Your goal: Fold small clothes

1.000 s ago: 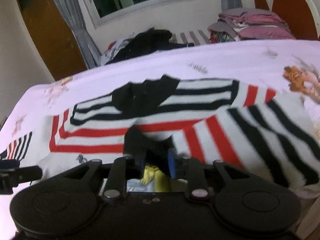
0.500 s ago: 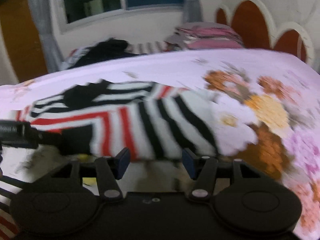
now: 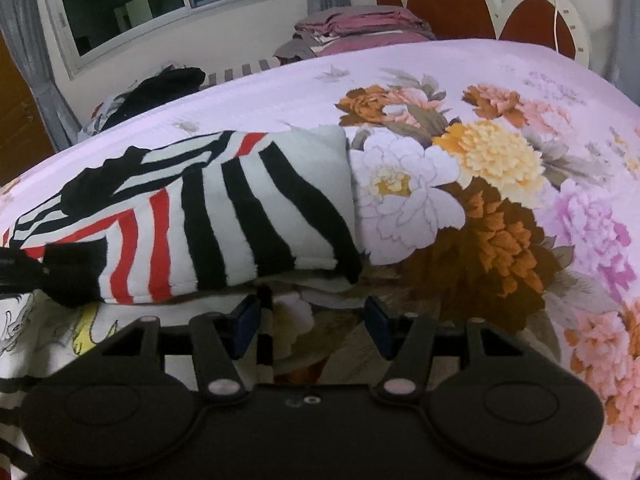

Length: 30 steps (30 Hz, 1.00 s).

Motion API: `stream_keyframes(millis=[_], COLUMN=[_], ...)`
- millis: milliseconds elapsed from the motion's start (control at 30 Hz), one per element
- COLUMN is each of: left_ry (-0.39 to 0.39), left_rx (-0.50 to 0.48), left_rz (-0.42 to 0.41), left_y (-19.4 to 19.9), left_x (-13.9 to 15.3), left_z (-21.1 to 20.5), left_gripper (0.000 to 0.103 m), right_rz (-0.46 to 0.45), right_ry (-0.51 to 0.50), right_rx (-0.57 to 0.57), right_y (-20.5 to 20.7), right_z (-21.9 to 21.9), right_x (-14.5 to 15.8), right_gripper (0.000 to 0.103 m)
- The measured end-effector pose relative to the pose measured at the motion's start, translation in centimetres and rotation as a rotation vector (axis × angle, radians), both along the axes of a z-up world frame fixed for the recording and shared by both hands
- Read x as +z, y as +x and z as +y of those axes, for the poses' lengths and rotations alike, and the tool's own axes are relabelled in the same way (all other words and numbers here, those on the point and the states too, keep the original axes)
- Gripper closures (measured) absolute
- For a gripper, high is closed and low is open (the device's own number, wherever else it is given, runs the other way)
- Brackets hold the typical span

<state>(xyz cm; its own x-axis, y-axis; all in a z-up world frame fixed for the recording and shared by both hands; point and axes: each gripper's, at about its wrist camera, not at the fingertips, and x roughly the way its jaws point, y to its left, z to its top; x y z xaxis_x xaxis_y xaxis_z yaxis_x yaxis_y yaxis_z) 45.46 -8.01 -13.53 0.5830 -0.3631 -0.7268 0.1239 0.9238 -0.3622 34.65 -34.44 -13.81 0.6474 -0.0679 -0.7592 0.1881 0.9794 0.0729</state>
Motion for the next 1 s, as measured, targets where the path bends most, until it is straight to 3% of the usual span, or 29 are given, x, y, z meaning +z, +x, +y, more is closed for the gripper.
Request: stream_keyframes(millis=[167,300,367,433,467,667,733,833,933,1000], left_ry=[-0.044,-0.008,0.021,0.058,0.068,0.125,0.126,0.150,0.166,0.198], left_rx=[0.071,0.154,0.197,0.223,0.232,0.250,0.254,0.256,0.284,0.295], left_rz=[-0.120,-0.166,-0.138,-0.102,-0.086,-0.007,-0.002,-0.005,-0.032,-0.077], left_y=[-0.3,-0.4,-0.5,-0.9,-1.0,-1.0,-1.1,-1.1,-2.2,-2.8], left_x=[4.1,5.7,5.0,3.6,2.9,-1.6,-2.1,-1.4,0.0,1.0], left_z=[3.4,7.9,10.2,12.0,12.5,12.8,12.7,12.3,12.7,12.7], left_gripper=[0.097,0.098,0.098,0.098,0.098,0.097,0.097,0.097,0.080,0.056], right_rz=[-0.014,-0.019,-0.019,-0.014,0.000,0.009,0.023,0.035,0.004,-0.038], right_ry=[0.037,0.045,0.048,0.042,0.019,-0.019,0.045,0.008,0.027,0.022], right_rx=[0.005,0.024,0.040,0.062,0.068,0.072,0.028,0.065,0.071,0.071], right_y=[1.2,2.2,2.7,3.0,3.2,3.0,2.9,2.5,1.3,0.5], right_z=[0.5,1.5,2.3,3.1,3.6,3.7,2.4,2.9,2.3,1.9], right_x=[0.3,0.3,0.1,-0.1,-0.3,-0.6,-1.1,-0.5,0.8,2.1], right_gripper=[0.046,0.046,0.049,0.064,0.083,0.088,0.089,0.087,0.077,0.059])
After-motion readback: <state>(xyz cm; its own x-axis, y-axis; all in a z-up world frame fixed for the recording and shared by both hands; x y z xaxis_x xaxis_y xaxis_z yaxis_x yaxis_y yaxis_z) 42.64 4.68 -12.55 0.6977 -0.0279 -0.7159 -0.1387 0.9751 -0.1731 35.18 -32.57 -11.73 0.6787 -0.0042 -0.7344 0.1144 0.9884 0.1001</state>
